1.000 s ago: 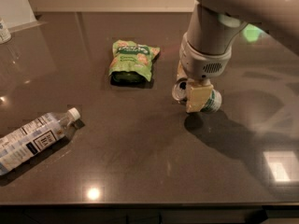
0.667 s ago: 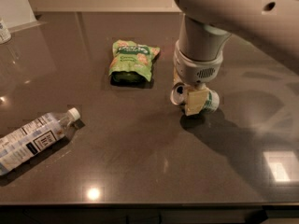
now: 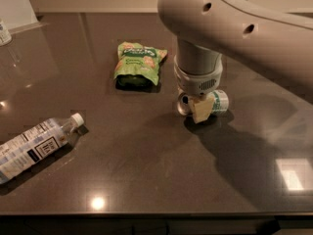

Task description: Knock 7up can over

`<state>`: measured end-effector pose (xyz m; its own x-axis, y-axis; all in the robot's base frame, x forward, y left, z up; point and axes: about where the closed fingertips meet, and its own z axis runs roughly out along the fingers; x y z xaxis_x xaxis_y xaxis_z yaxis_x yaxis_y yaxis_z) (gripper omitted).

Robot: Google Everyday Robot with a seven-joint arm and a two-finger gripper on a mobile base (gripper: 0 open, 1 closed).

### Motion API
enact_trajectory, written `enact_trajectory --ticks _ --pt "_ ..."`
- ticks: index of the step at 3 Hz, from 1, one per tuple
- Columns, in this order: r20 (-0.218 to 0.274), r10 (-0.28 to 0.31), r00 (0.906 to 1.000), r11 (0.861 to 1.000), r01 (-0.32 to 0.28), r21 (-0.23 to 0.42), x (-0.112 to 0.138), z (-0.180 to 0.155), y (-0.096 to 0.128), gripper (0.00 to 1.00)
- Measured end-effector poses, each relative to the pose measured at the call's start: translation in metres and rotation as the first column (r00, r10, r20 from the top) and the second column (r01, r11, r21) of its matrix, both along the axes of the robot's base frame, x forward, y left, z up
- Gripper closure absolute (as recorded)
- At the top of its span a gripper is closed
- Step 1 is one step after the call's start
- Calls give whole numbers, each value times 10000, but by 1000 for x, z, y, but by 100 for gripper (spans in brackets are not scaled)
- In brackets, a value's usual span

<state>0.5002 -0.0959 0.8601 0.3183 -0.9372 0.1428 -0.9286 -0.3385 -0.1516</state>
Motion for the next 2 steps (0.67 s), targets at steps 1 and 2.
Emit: enact_trajectory --ticks 1,2 --pt "90 112 9999 9995 -109 -308 2 -7 -1 12" --pt "114 108 9999 9995 -105 -306 2 -7 -2 0"
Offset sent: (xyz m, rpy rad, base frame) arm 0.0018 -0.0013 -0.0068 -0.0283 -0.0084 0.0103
